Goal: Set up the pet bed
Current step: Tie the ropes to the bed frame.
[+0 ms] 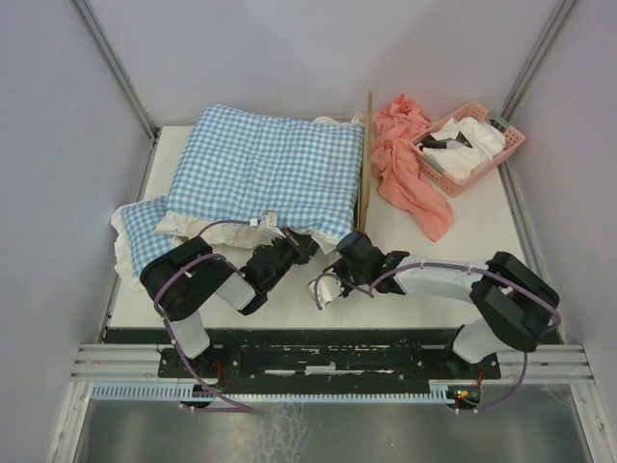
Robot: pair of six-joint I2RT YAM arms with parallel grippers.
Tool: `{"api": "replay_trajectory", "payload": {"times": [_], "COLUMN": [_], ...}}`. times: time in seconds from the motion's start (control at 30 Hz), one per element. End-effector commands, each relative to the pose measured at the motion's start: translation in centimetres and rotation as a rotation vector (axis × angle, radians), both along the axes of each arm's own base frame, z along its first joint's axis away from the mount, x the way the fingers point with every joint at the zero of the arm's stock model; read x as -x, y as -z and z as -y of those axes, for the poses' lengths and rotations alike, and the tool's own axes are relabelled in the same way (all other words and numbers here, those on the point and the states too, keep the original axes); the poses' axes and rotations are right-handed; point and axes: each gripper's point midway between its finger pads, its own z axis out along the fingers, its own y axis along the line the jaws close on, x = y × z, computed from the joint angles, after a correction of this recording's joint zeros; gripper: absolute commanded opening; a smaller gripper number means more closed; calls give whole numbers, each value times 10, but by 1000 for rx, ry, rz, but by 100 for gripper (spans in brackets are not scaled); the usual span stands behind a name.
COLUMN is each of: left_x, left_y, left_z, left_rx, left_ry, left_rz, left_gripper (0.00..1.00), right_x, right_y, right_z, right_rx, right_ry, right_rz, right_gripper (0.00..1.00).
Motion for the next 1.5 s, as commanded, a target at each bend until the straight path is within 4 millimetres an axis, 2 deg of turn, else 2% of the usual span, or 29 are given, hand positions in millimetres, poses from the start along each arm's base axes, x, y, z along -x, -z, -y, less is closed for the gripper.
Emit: {"api": "replay_trajectory", "payload": {"times": [0.0,0.1,0.2,0.27,0.4,0.53,0.7,0.8,0.87,1.03,1.13,1.47], "left_x": [-6,-6,-7,-7,-4,3,15,23,29,42,49,47], "left_y": [-13,-14,-13,-12,-8,1,16,22,26,37,37,49], "left_z": [0,3,4,4,1,-1,-10,-8,-6,-5,-2,10], "left_rx": [6,14,4,-5,-25,-79,-160,-191,-209,-258,-271,-323], "left_ry": [-15,-4,-2,-1,3,27,59,105,135,206,257,316], "left_rz": [46,47,43,39,37,39,43,51,52,98,153,222], "left_gripper": [3,3,11,17,28,32,35,36,36,36,37,39], "right_x": [11,18,19,7,-11,-19,-37,-45,-53,-43,-44,-46], "right_y": [-43,-67,-91,-105,-111,-91,-70,-69,-66,-60,-45,-27], "right_z": [-6,-6,-7,-1,17,38,60,55,65,57,65,59], "right_rx": [-305,-464,-630,-761,-938,-918,-871,-857,-828,-928,-912,-887], "right_ry": [205,312,504,706,1060,1210,1234,1210,1298,1322,1354,1352], "right_rz": [-108,-162,-268,-293,-330,-273,-214,-239,-206,-307,-299,-343], "right_gripper": [39,43,42,41,39,37,37,36,33,32,34,34]}}
